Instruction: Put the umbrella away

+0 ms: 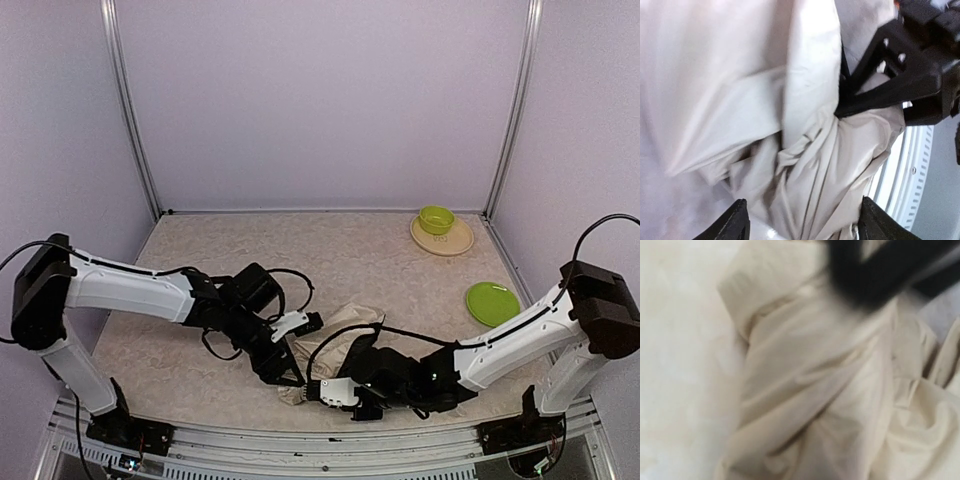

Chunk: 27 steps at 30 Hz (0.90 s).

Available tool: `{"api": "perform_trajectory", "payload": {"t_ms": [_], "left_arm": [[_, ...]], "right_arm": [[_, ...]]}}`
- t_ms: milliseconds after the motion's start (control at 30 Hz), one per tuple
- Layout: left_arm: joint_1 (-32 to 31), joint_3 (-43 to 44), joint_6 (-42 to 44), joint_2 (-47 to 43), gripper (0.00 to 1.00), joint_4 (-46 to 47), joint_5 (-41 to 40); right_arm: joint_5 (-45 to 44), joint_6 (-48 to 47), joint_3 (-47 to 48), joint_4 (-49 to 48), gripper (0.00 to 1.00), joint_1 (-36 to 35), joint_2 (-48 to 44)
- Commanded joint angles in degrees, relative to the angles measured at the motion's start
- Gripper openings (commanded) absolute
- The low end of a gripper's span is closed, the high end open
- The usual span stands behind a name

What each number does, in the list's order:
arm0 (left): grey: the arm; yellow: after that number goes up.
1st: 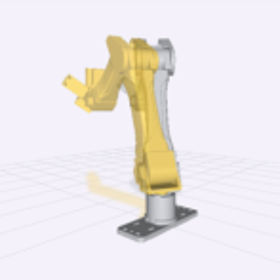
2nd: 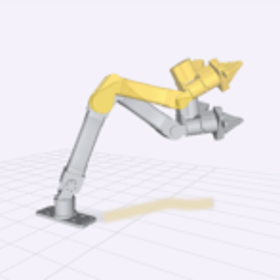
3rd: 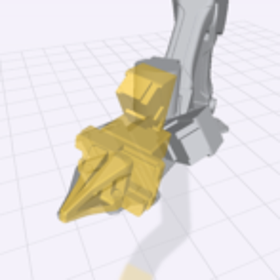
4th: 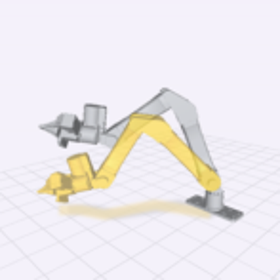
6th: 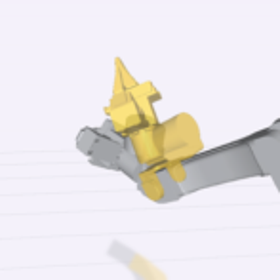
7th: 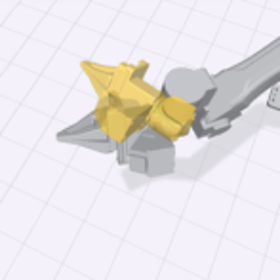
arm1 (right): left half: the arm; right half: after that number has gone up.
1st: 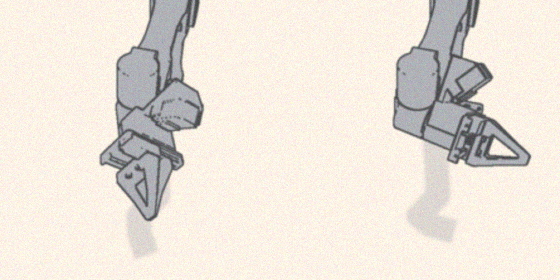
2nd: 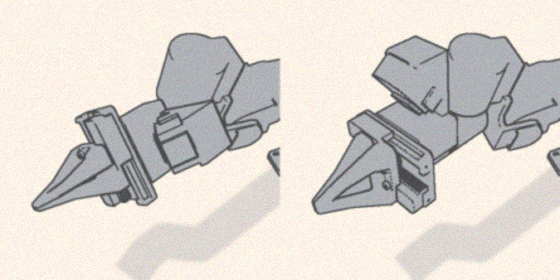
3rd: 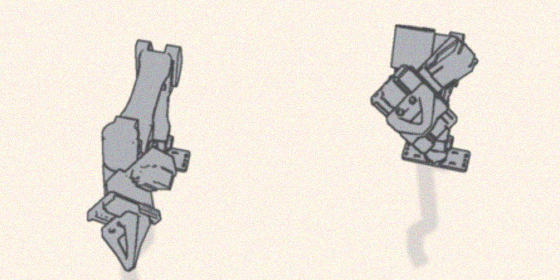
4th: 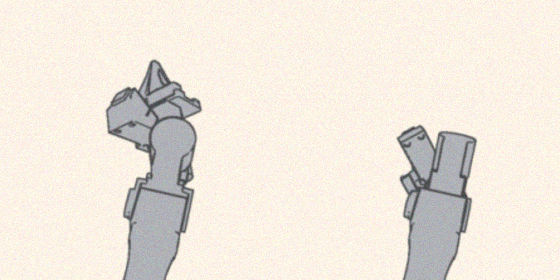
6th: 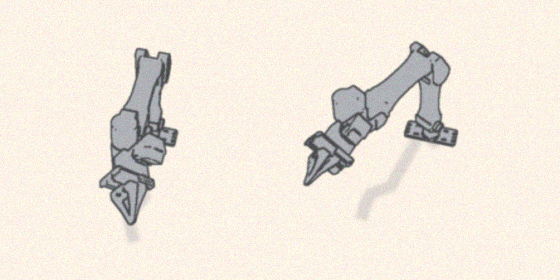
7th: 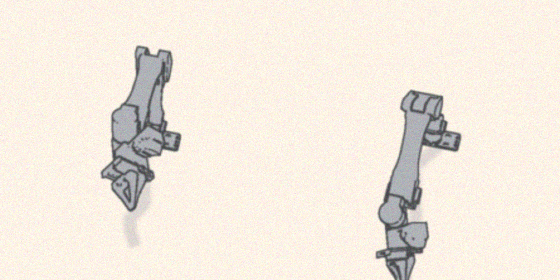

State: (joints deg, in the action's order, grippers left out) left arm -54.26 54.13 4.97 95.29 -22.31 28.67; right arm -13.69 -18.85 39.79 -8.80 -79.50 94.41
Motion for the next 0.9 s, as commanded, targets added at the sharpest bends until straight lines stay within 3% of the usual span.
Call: {"api": "perform_trajectory", "payload": {"t_ms": [0, 167, 333, 467, 533, 733, 867], "left_arm": [[3.14, -8.36, -10.66, -16.68, 0.76, 18.19, -11.48], [2.96, -15.74, -11.31, -34.87, 0.81, 25.25, -21.56], [-3.96, -20.62, 0.4, -44.06, 0.77, 22.28, -24.63], [-16.99, -22.34, 16.07, -41.09, 0.77, 19.2, -34.07], [-20.3, -22.44, 22.84, -37.38, 0.78, 19.93, -38.25], [-22.15, -19.78, 37.22, -23.77, 0.8, 26.54, -41.99], [-21.99, -17.36, 43.04, -18.04, 0.81, 27.77, -38.03]], "right_arm": [[9.56, 10.24, 0.54, 9.42, 0.0, 1.99, 0.41], [19.29, 12.49, 0.66, 9.96, 0.0, 5.45, 1.24], [32.09, 16.57, 1.51, 10.18, 0.0, 12.22, 2.2], [41.61, 20.57, 0.56, 8.63, 0.0, 17.86, 2.72], [44.99, 21.4, 0.14, 8.11, 0.0, 19.72, 3.24], [53.37, 21.75, 1.32, 9.36, 0.0, 23.4, 7.77], [59.52, 21.68, 2.03, 9.67, 0.0, 25.82, 11.07]]}}
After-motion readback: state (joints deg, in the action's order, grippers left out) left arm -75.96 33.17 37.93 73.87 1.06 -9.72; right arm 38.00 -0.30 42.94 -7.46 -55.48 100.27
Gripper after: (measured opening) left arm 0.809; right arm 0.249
